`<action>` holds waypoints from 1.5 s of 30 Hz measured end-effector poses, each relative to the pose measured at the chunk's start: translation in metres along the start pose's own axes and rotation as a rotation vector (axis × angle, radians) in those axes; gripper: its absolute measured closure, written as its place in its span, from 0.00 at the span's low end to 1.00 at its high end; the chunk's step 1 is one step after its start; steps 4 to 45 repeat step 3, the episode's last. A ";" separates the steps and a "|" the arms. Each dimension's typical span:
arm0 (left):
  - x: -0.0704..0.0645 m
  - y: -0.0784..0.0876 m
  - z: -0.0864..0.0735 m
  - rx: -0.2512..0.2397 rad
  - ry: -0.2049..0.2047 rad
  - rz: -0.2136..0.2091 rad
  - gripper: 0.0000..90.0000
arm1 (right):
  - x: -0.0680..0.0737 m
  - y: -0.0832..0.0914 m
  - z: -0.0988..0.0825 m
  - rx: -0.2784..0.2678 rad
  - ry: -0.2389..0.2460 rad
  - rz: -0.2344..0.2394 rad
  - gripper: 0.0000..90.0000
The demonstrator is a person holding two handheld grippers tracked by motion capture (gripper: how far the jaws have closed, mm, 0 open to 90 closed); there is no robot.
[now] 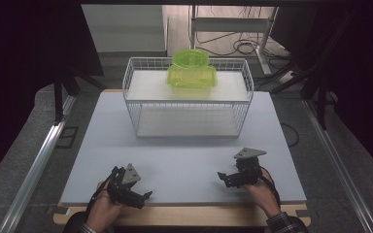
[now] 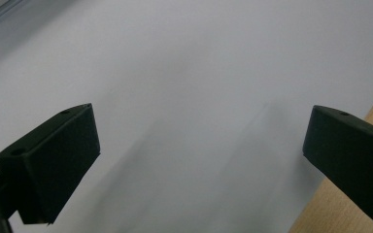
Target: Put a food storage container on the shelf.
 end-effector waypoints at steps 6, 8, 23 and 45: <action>0.001 0.000 0.000 -0.005 -0.001 0.007 0.00 | 0.001 -0.001 0.000 0.009 0.018 -0.021 0.00; 0.001 0.000 0.000 -0.005 -0.001 0.007 0.00 | 0.001 -0.001 0.000 0.009 0.018 -0.021 0.00; 0.001 0.000 0.000 -0.005 -0.001 0.007 0.00 | 0.001 -0.001 0.000 0.009 0.018 -0.021 0.00; 0.001 0.000 0.000 -0.005 -0.001 0.007 0.00 | 0.001 -0.001 0.000 0.009 0.018 -0.021 0.00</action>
Point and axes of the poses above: each handheld gripper's, and its own axes: y roughly backward along the jaws, z roughly out of its top, x roughly to its left, the point moved 2 cm from there along -y, roughly forward along the jaws, and after that the axes turned 13 degrees about -x, right-handed, at the moved point
